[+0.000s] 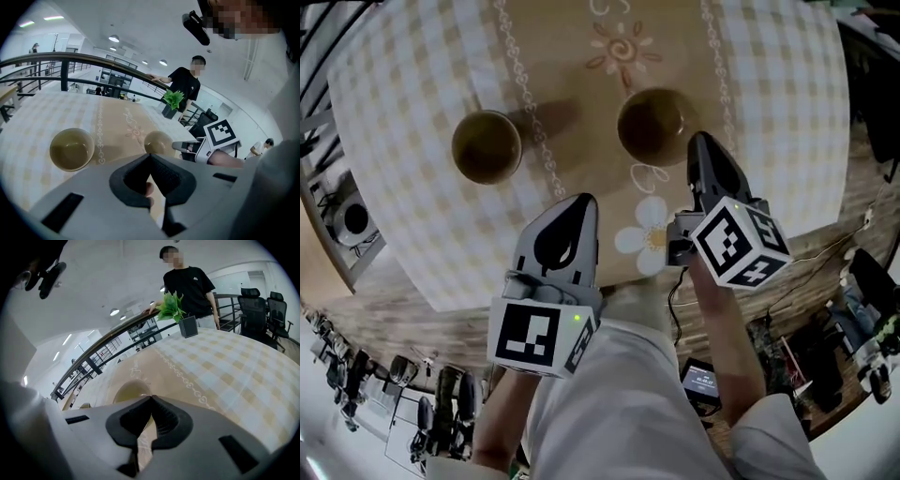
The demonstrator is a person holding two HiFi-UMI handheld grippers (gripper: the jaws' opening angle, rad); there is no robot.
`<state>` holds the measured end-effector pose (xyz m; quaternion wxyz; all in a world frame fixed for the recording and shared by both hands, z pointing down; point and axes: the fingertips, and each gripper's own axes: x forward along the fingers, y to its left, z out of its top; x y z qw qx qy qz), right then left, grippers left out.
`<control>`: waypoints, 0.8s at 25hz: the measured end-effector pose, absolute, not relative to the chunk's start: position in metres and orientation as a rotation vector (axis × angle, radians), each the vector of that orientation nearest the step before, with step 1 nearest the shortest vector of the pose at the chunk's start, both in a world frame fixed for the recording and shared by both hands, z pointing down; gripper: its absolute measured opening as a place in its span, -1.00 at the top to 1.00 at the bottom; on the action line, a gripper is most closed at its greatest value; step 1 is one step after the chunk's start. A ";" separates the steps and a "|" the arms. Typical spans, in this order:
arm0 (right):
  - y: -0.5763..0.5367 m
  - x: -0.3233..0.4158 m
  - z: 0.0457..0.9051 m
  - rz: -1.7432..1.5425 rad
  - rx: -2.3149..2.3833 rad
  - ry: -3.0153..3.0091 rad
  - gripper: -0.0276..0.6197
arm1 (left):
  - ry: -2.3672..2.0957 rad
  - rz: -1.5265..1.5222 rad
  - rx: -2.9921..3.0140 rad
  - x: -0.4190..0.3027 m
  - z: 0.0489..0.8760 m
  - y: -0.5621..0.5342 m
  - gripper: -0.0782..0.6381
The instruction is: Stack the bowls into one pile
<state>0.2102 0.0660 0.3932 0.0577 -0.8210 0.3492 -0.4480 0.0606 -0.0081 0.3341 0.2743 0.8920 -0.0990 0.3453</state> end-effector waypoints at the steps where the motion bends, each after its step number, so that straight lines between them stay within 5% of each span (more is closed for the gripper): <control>1: 0.064 0.210 0.388 -1.348 -2.493 1.067 0.80 | -0.272 0.924 2.401 0.059 0.333 -0.011 0.73; 20: -0.016 0.154 0.341 -1.351 -2.420 1.450 0.80 | -0.527 0.776 2.356 -0.002 0.302 -0.072 0.73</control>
